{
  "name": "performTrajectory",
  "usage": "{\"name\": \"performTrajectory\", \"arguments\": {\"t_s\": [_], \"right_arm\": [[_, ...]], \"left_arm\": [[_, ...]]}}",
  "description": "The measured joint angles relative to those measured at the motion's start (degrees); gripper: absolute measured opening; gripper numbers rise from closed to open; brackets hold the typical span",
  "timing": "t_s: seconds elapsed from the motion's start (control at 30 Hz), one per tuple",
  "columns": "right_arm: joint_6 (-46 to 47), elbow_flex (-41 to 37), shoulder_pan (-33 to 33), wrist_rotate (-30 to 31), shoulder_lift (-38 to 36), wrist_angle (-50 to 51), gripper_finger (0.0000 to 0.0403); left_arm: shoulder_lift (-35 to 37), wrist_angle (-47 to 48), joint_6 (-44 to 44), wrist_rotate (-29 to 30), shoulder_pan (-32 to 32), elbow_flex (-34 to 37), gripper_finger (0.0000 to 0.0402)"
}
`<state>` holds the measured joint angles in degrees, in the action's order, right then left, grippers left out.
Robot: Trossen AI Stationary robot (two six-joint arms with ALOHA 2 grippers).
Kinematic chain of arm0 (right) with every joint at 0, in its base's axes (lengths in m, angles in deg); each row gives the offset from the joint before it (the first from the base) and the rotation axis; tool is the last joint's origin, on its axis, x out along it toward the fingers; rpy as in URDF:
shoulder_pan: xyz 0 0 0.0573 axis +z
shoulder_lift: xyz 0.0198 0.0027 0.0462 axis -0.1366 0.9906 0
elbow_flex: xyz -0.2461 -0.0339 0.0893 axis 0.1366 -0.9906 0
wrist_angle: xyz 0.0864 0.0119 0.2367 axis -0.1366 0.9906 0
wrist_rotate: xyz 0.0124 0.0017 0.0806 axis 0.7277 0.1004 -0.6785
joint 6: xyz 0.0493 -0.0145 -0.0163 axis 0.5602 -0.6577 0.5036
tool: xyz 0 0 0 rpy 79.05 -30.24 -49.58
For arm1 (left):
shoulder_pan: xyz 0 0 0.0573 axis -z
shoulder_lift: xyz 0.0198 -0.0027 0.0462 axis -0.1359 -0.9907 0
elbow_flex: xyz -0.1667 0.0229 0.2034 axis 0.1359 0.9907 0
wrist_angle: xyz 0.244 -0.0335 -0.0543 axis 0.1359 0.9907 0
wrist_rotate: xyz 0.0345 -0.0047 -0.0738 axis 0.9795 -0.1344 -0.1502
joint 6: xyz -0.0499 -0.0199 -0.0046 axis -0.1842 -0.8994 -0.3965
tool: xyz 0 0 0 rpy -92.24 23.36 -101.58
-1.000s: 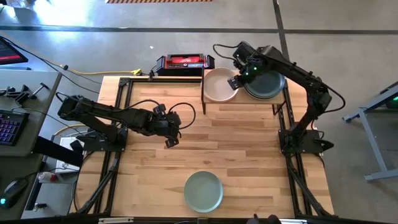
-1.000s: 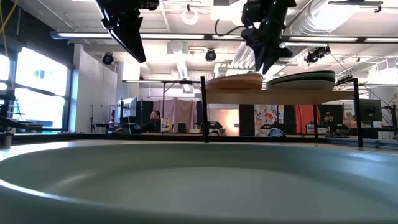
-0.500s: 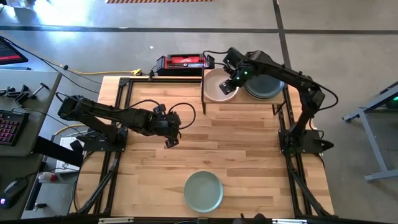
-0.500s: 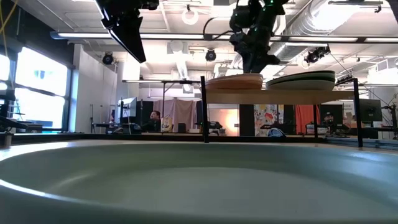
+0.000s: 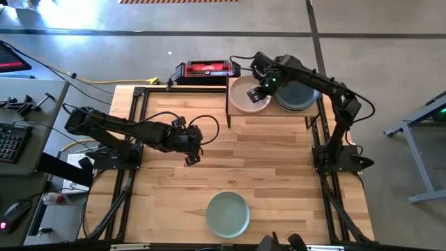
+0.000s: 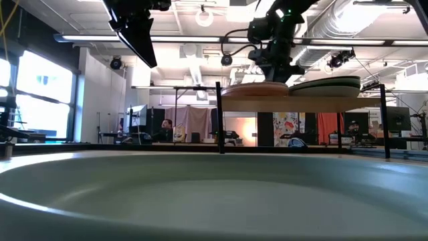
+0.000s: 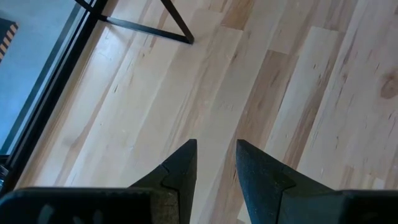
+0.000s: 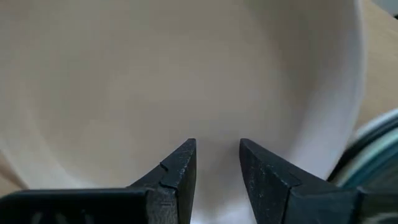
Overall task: Place and stack plates onto a shelf
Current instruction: Stack the light pink plate on top of the light orange plate on the shelf, then stack the light blue plate on top of the light pink plate on the shelf
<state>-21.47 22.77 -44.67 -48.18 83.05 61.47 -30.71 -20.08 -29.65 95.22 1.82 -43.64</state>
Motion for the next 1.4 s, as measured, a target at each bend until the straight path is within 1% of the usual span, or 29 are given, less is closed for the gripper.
{"name": "performTrajectory", "arguments": {"t_s": [0.1, 0.37, 0.43, 0.57, 0.67, 0.77, 0.93, 1.1, 1.23, 1.4], "right_arm": [[0.80, -0.05, -0.73, 1.03, 0.04, 0.06, 0.0116], [-0.26, -0.05, -0.62, 0.54, -0.02, -0.20, 0.0116], [-0.36, -0.05, -0.34, -0.94, -0.39, -0.30, 0.0116], [-0.43, -0.05, 0.75, -6.11, -2.60, -0.38, 0.0116], [-0.16, -0.05, 2.84, -7.93, -4.70, 0.56, 0.0116], [-0.13, -0.05, 5.87, -9.81, -6.51, 3.61, 0.0116], [0.14, -0.05, 13.61, -10.15, -7.80, 7.75, 0.0116], [1.59, -0.05, 23.33, -10.06, -7.56, 7.52, 0.0116], [7.21, -0.05, 30.64, -6.81, -7.48, 4.21, 0.0116], [14.48, -0.05, 38.32, -3.01, -7.04, -0.16, 0.0116]], "left_arm": [[0.00, 0.00, 0.02, 0.00, 0.00, 0.00, 0.0102], [0.00, 0.02, 0.02, 0.00, 0.00, 0.00, 0.0102], [0.00, 0.02, 0.00, 0.00, 0.00, 0.00, 0.0102], [0.00, 0.04, -0.02, 0.00, 0.00, 0.00, 0.0102], [0.00, 0.04, -0.57, 0.00, 0.00, 0.00, 0.0102], [0.00, 0.06, -2.57, 0.00, 0.00, 0.00, 0.0102], [0.00, 0.52, -5.86, -0.33, 0.00, 0.00, 0.0102], [0.00, 0.99, -8.77, -5.38, -0.02, 2.70, 0.0102], [0.00, 1.40, -11.06, -11.03, 0.49, 6.43, 0.0102], [0.00, 1.56, -11.98, -14.47, 2.01, 9.85, 0.0102]]}}
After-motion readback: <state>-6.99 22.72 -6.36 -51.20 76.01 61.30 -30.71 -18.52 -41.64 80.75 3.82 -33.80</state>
